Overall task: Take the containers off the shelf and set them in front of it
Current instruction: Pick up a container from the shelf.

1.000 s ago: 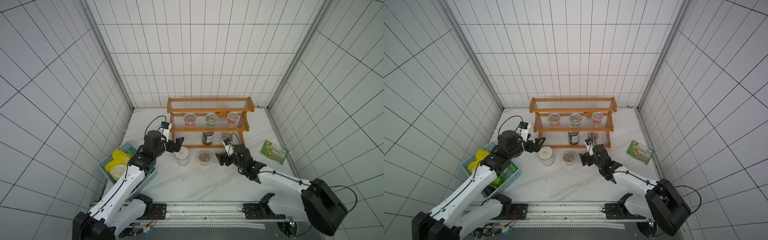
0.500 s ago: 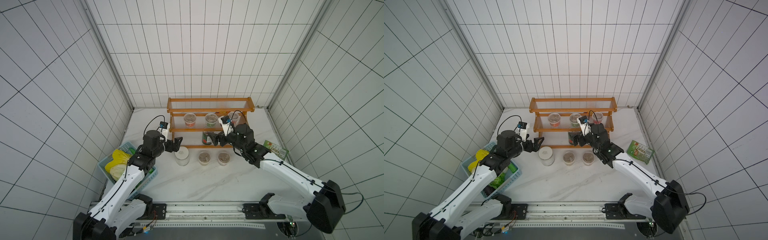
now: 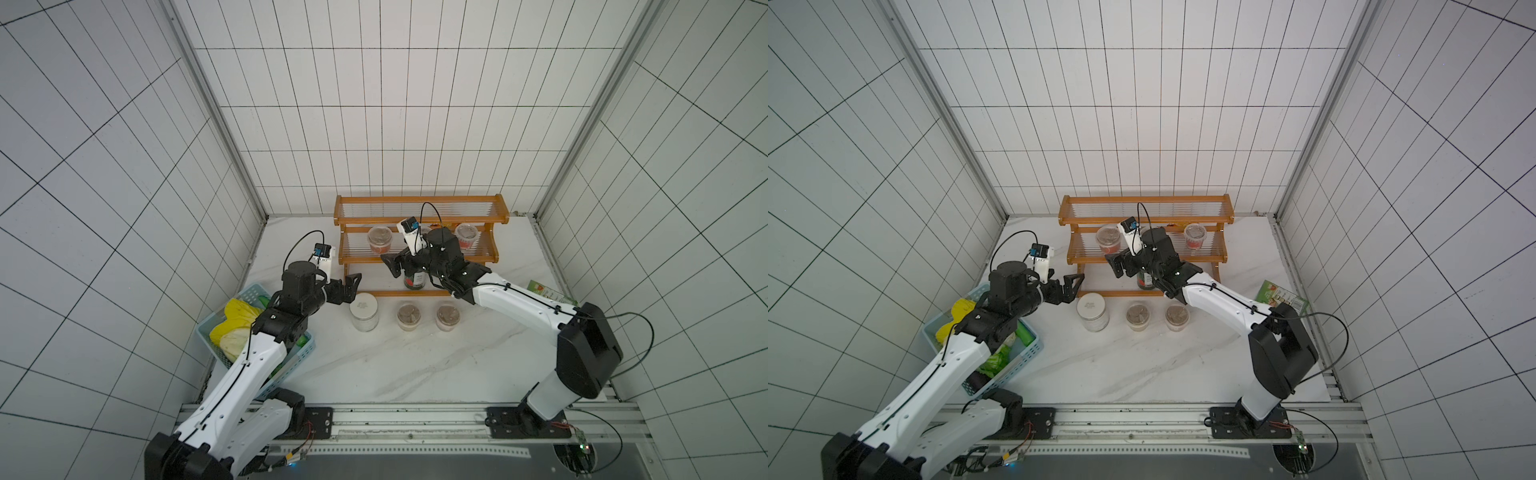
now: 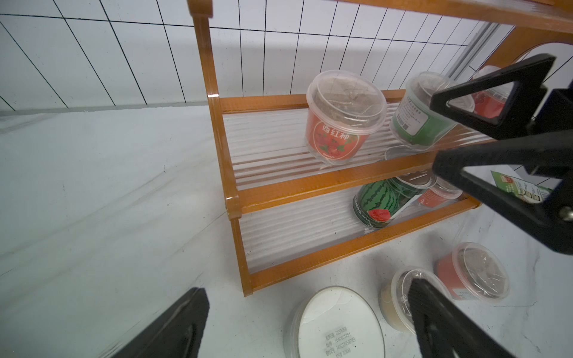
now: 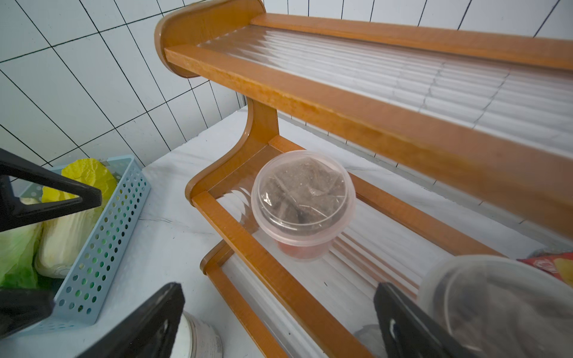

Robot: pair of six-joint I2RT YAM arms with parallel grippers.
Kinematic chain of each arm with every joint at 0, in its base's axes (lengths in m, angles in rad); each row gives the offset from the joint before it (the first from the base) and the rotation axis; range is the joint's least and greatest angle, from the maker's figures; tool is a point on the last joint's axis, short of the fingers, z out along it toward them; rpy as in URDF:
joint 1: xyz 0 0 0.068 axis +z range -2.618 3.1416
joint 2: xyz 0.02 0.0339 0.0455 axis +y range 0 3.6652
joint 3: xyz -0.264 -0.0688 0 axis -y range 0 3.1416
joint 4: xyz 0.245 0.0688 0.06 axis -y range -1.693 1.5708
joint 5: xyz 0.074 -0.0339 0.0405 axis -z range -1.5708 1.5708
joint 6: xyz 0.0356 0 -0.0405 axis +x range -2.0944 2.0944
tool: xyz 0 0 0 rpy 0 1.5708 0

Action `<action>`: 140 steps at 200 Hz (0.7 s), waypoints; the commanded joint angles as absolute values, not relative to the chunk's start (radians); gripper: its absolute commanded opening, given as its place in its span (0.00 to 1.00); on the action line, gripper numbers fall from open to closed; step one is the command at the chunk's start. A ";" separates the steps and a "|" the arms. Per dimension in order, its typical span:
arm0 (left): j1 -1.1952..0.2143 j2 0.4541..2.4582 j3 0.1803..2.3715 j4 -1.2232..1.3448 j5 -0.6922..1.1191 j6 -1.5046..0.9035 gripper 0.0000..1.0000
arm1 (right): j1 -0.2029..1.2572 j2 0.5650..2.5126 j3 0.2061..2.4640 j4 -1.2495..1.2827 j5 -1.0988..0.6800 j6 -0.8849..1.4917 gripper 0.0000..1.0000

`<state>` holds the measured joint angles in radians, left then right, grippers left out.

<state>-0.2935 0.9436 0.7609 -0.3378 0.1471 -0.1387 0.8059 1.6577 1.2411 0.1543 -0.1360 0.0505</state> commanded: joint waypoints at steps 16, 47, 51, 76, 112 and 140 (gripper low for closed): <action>-0.290 0.919 0.745 -0.337 0.151 -0.149 0.98 | 0.816 1.739 1.319 0.194 -0.069 0.052 0.99; -0.288 0.913 0.739 -0.336 0.151 -0.150 0.98 | 0.816 1.798 1.367 0.219 -0.051 0.023 0.99; -0.289 0.912 0.738 -0.336 0.152 -0.150 0.99 | 0.816 1.806 1.376 0.219 -0.049 0.019 0.99; -0.288 0.911 0.739 -0.336 0.153 -0.149 0.99 | 0.816 1.855 1.411 0.236 -0.031 0.005 0.99; -0.289 0.910 0.738 -0.334 0.157 -0.151 0.98 | 0.816 1.925 1.471 0.248 -0.018 -0.009 0.99; -0.288 0.907 0.738 -0.334 0.158 -0.150 0.98 | 0.816 1.974 1.527 0.250 -0.020 -0.011 0.99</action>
<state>-0.2924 0.9245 0.7506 -0.3401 0.1513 -0.1497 0.8120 1.9308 1.4700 0.2428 -0.0387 0.0006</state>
